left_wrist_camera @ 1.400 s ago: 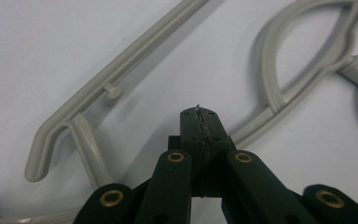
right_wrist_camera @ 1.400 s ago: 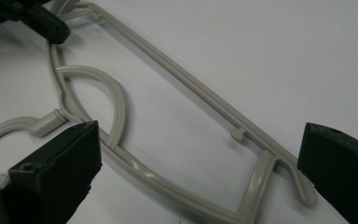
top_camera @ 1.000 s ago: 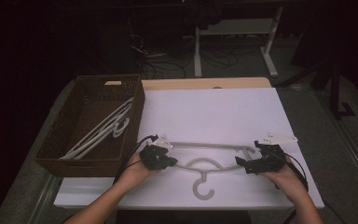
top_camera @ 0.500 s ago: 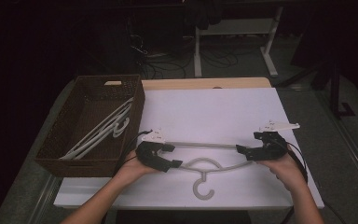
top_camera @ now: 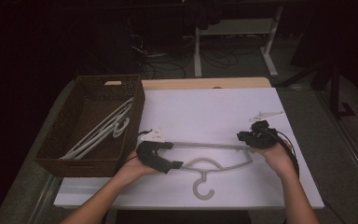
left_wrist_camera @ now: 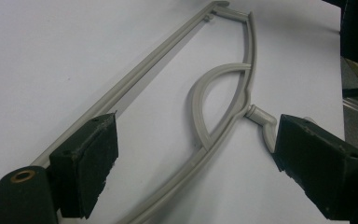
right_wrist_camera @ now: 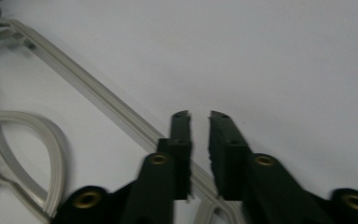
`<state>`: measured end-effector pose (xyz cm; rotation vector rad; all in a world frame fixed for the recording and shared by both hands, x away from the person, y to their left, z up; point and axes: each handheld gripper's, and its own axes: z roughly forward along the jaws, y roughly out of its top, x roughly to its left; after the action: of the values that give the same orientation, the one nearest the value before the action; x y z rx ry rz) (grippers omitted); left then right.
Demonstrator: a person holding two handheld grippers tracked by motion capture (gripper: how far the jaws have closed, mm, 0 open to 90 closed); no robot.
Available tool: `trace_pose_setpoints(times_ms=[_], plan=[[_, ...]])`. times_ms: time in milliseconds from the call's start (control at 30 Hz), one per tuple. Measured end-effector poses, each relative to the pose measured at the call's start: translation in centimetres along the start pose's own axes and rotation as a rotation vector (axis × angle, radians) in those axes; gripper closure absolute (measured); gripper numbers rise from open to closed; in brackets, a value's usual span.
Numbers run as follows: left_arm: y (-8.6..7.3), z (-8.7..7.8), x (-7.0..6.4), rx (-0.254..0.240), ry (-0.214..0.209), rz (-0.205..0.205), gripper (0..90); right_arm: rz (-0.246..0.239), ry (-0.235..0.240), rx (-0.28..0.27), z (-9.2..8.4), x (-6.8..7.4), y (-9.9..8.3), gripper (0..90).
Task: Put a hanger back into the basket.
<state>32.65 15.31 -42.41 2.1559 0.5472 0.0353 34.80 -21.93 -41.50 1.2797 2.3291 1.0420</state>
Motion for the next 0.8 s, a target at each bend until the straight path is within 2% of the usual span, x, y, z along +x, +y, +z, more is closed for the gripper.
trace_pose_setpoints(times_ms=[67, 567, 800], plan=[[0.0, 0.0, 0.0, 0.0, 0.0, -0.002, 13.7, -0.005, -0.008, 0.024, 0.4, -0.1, -0.1, 88.8], [-0.1, 0.2, 0.0, 0.009, 0.0, 0.004, 13.8, -0.03, -0.02, 0.116, 1.9, -0.3, -1.1, 89.1], [-0.1, 0.2, 0.0, 0.012, 0.001, 0.006, 13.9, -0.026, -0.027, 0.149, 2.7, -0.5, -1.6, 89.2]])
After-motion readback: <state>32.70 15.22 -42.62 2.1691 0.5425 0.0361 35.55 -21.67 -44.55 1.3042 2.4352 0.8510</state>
